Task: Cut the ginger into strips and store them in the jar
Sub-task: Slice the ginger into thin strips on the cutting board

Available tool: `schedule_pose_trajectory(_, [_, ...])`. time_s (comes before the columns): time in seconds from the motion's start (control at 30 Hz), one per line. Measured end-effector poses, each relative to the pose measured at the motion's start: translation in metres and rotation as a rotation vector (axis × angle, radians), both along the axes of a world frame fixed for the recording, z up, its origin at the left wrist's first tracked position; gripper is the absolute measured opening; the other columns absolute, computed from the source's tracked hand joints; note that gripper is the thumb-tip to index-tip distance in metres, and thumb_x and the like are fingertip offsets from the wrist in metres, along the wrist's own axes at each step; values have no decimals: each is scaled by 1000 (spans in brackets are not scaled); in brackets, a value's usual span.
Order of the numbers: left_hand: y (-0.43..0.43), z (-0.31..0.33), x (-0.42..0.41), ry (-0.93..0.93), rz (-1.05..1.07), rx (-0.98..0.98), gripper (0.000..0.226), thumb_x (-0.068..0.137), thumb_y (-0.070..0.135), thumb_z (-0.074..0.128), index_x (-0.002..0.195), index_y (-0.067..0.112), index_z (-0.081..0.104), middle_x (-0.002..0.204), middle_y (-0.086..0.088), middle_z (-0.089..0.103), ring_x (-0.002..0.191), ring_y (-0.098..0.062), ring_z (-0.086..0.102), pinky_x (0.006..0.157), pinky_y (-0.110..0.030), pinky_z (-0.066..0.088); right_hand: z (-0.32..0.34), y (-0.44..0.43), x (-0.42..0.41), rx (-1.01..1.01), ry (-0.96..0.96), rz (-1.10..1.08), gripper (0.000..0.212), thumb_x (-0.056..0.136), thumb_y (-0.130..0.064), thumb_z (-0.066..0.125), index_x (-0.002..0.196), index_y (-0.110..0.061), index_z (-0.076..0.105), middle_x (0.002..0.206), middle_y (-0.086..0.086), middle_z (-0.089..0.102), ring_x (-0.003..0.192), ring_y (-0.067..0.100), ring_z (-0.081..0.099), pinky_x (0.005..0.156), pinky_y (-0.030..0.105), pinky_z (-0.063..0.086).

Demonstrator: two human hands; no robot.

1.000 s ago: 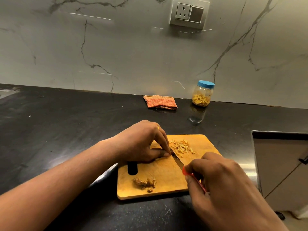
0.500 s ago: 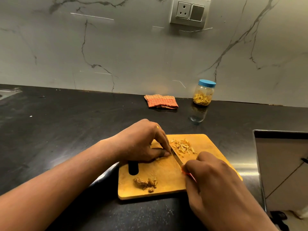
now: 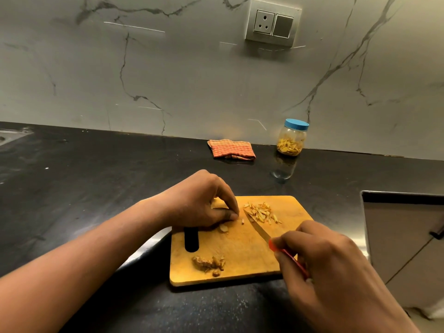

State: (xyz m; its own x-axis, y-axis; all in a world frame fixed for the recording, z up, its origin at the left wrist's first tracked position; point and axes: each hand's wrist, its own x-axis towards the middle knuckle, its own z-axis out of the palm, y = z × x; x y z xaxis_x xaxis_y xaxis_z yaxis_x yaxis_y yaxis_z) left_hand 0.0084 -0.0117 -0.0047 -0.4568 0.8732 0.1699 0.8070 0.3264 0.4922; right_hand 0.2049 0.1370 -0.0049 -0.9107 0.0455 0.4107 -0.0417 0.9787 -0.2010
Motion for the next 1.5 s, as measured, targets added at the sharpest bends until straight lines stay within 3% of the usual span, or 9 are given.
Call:
schedule_pose_trajectory(0.13, [-3, 4, -2, -27, 23, -2, 13, 88, 25, 73, 98, 31, 78, 102, 22, 70, 104, 3, 61, 100, -26, 49, -5, 2, -3, -11, -28, 1, 16, 67, -16, 82, 78, -24, 74, 68, -8, 58, 49, 8, 53, 46, 12, 39])
schedule_pose_trajectory(0.23, [-5, 8, -2, -36, 28, -18, 13, 88, 24, 72, 99, 29, 78, 104, 20, 70, 106, -1, 61, 102, -26, 48, -5, 4, -2, 12, 4, 14, 11, 70, -19, 78, 79, -24, 74, 69, -8, 58, 50, 10, 54, 44, 18, 47])
schedule_pose_trajectory(0.4, [-7, 10, -4, -42, 44, -29, 13, 88, 24, 72, 99, 28, 78, 106, 17, 70, 106, -4, 62, 102, -30, 49, -4, 1, 7, 54, 83, 54, 14, 64, -24, 68, 77, -25, 75, 66, -6, 58, 49, 9, 54, 46, 15, 45])
schedule_pose_trajectory(0.5, [-7, 8, -4, -31, 44, -63, 13, 88, 25, 72, 99, 29, 78, 106, 18, 70, 107, -2, 62, 103, -31, 49, -6, -1, 17, 63, 121, 50, 16, 65, -23, 68, 79, -30, 75, 67, -6, 56, 50, 12, 55, 43, 24, 49])
schedule_pose_trajectory(0.77, [-11, 13, -5, -67, 37, -76, 14, 89, 25, 71, 100, 29, 78, 105, 19, 70, 106, 0, 61, 101, -23, 47, -2, 0, 21, 5, 125, 35, 21, 66, -21, 80, 84, -31, 75, 73, -12, 60, 57, 5, 58, 52, 19, 50])
schedule_pose_trajectory(0.97, [-16, 17, -9, -115, 17, -112, 10, 87, 23, 73, 95, 28, 79, 103, 20, 72, 107, 4, 60, 102, -22, 40, -11, -14, 14, -6, 118, 66, 15, 64, -32, 69, 78, -34, 74, 68, -14, 58, 53, 0, 55, 53, 8, 43])
schedule_pose_trajectory(1.3, [-17, 18, -8, -168, -54, -179, 14, 79, 30, 81, 91, 26, 80, 107, 20, 68, 111, 4, 56, 109, -29, 38, -11, 13, 7, -47, 116, -36, 11, 71, -23, 73, 79, -30, 73, 68, -14, 57, 55, 3, 53, 55, 18, 43])
schedule_pose_trajectory(1.43, [-16, 16, -7, -151, -67, -176, 16, 78, 33, 81, 94, 28, 79, 108, 20, 66, 111, 4, 55, 110, -30, 38, -6, 21, 6, -62, 76, -67, 17, 69, -17, 80, 81, -28, 74, 66, -18, 55, 61, 5, 55, 52, 10, 43])
schedule_pose_trajectory(1.5, [-15, 16, -7, -146, -67, -178, 16, 79, 32, 80, 95, 28, 79, 109, 20, 66, 111, 4, 55, 110, -30, 38, -7, 16, 5, -80, 72, -33, 16, 71, -19, 79, 83, -29, 74, 70, -16, 58, 57, 5, 57, 50, 18, 49])
